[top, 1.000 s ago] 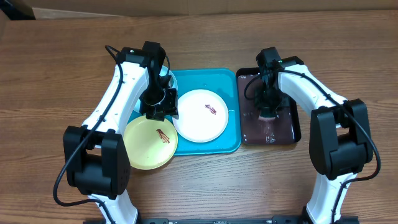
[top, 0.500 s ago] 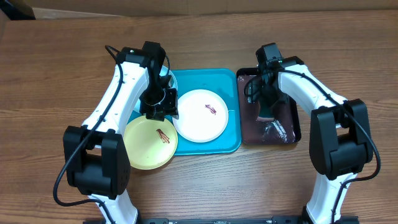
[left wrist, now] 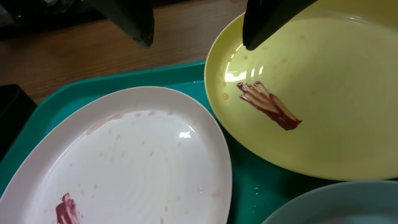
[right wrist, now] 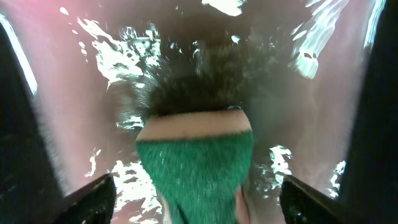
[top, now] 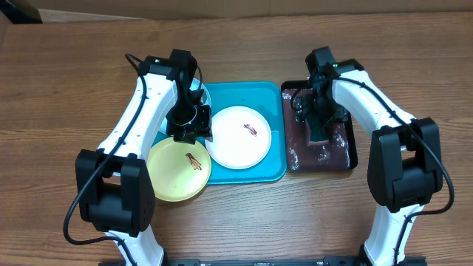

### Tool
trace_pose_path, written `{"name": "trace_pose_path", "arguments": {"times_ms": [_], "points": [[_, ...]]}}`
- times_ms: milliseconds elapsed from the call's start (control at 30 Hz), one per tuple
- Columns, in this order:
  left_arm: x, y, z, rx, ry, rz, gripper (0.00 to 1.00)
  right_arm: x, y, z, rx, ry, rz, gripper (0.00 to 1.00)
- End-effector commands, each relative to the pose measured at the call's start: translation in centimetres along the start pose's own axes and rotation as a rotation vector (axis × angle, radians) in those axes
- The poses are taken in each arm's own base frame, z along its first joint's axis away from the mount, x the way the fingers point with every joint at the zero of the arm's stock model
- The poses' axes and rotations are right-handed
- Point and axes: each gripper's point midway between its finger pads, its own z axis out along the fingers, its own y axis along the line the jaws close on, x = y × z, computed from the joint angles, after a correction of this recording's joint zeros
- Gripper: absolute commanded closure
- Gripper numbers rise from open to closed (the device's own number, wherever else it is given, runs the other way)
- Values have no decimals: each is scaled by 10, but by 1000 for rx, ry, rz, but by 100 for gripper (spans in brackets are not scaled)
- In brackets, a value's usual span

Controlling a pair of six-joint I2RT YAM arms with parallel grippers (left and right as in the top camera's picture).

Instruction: Clean dirty plates on tray and stack at the side

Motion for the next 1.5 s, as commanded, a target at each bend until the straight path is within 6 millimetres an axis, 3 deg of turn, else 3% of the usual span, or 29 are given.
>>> {"name": "trace_pose_path", "arguments": {"times_ms": [0, 67, 267, 367, 700, 800, 833, 900, 933, 1033, 1067, 1100, 1267, 1367, 1400, 1467], "points": [[1, -3, 2, -8, -1, 0, 51, -3, -3, -8, 10, 0, 4, 30], [1, -4, 2, -8, -2, 2, 51, 1, -4, -5, 13, 13, 3, 42], [1, -4, 2, -8, 0, 2, 51, 14, -5, 5, 20, 53, -1, 46], [1, -4, 2, -8, -1, 2, 50, 16, -6, 9, 21, 56, -1, 57], [1, -4, 2, -7, -1, 2, 50, 27, -2, 21, -6, 85, -1, 53], [1, -4, 2, -8, -1, 2, 49, 27, -2, 21, -6, 82, -1, 55], [1, -4, 2, -8, -1, 2, 49, 26, -2, 21, -7, 80, -1, 64], [1, -4, 2, -8, -1, 2, 49, 25, -2, 21, -7, 77, -1, 93], [1, -4, 2, -8, -1, 2, 49, 24, -2, 20, -8, 74, -3, 96], [0, -4, 2, -8, -2, 2, 49, 15, -1, 1, -12, 59, -26, 96], [0, -4, 2, -7, -3, 2, 49, 11, 0, -10, -16, 48, -24, 96], [0, -4, 2, -7, -4, 2, 49, 5, 0, -33, -22, 22, -24, 96], [0, -7, 3, -7, -6, 12, 48, 0, 1, -84, -41, -45, -32, 96], [-3, -11, 3, -4, -22, 26, 47, 3, -1, -96, -46, -62, -32, 96], [-4, -13, 4, -3, -27, 29, 41, 4, -1, -97, -45, -60, -32, 96], [-6, -16, 5, -1, -36, 32, 39, 6, -2, -97, -43, -52, -32, 96]]}}
